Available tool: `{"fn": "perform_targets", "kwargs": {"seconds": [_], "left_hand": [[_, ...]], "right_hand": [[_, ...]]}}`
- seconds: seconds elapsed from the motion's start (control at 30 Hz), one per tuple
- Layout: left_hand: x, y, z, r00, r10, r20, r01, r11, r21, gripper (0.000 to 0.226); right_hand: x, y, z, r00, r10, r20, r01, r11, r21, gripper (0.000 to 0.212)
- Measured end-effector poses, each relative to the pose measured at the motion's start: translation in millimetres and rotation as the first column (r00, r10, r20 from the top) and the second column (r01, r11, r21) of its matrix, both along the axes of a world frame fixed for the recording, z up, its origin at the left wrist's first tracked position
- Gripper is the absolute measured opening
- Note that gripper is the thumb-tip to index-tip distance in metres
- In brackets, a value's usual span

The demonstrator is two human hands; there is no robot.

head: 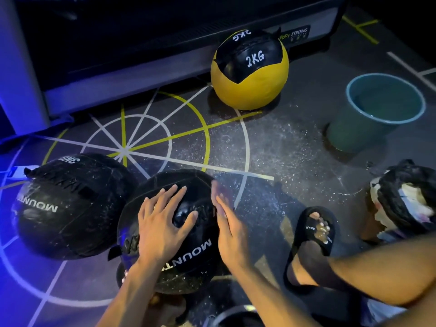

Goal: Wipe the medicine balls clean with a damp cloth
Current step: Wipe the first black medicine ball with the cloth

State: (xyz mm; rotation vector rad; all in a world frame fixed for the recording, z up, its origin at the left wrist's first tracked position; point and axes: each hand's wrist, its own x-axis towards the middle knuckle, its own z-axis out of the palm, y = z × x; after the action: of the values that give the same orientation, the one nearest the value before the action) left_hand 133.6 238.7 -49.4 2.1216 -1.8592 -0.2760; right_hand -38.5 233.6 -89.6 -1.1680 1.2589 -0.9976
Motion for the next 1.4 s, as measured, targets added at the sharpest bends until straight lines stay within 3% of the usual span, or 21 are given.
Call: {"fn": "perform_targets", "kwargs": {"seconds": [0.13,0.2,0.37,0.43,0.5,0.63,0.77,0.97,1.1,1.23,1.4], "left_hand": [[-1.2,8.3,-2.2,0.999,-0.034,-0.008,0.034,0.999,-0.02,0.066],[-2.0,11.0,-2.0,0.999,-0.036,-0.007,0.036,0.999,-0.032,0.065],[-1.2,11.8,-2.3,0.999,-0.04,-0.01,0.04,0.999,-0.016,0.068],[-5.6,11.6,-1.9,0.999,-0.038,0.0,0.038,0.999,-0.01,0.067],[-10.2,9.7,-3.1,0.999,-0.036,0.018,0.037,0.999,-0.01,0.066],[-12.8,6.6,-3.9,0.998,-0.033,0.044,0.033,0.999,-0.002,0.067],[-11.5,8.8,-3.1,0.999,-0.037,0.028,0.037,0.999,-0.009,0.067],[-11.8,7.9,-3.2,0.999,-0.038,0.032,0.038,0.999,-0.01,0.065],[-15.5,5.9,-2.8,0.998,-0.042,0.05,0.042,0.999,-0.012,0.064],[-14.2,1.2,-1.2,0.998,-0.037,0.06,0.038,0.999,-0.019,0.068],[-16.3,3.6,-3.1,0.996,-0.052,0.073,0.055,0.997,-0.047,0.065]], "right_hand": [[-23.1,34.5,-22.6,0.973,-0.145,-0.182,0.175,0.971,0.161,0.035],[-14.0,6.7,-22.3,0.969,-0.178,-0.171,0.207,0.964,0.167,0.034],[6.3,-12.9,-8.8,0.991,0.031,-0.131,-0.042,0.996,-0.078,0.041],[-16.0,-1.7,-21.7,0.988,-0.072,-0.136,0.08,0.995,0.054,0.038],[-27.3,6.6,-26.6,0.954,-0.169,-0.248,0.22,0.956,0.196,0.03],[-18.6,30.3,2.5,0.985,-0.082,-0.15,0.081,0.997,-0.01,0.035],[-36.2,6.8,-21.4,0.928,-0.083,-0.363,0.127,0.987,0.099,0.036],[-26.2,32.1,3.6,0.955,0.014,-0.296,-0.066,0.984,-0.165,0.044],[-27.4,-22.9,-4.3,0.935,0.049,-0.352,-0.093,0.989,-0.111,0.045],[-37.1,16.0,-9.6,0.925,0.041,-0.379,-0.147,0.956,-0.254,0.052],[-44.0,19.3,-16.9,0.944,0.055,-0.324,-0.114,0.979,-0.166,0.055]]}}
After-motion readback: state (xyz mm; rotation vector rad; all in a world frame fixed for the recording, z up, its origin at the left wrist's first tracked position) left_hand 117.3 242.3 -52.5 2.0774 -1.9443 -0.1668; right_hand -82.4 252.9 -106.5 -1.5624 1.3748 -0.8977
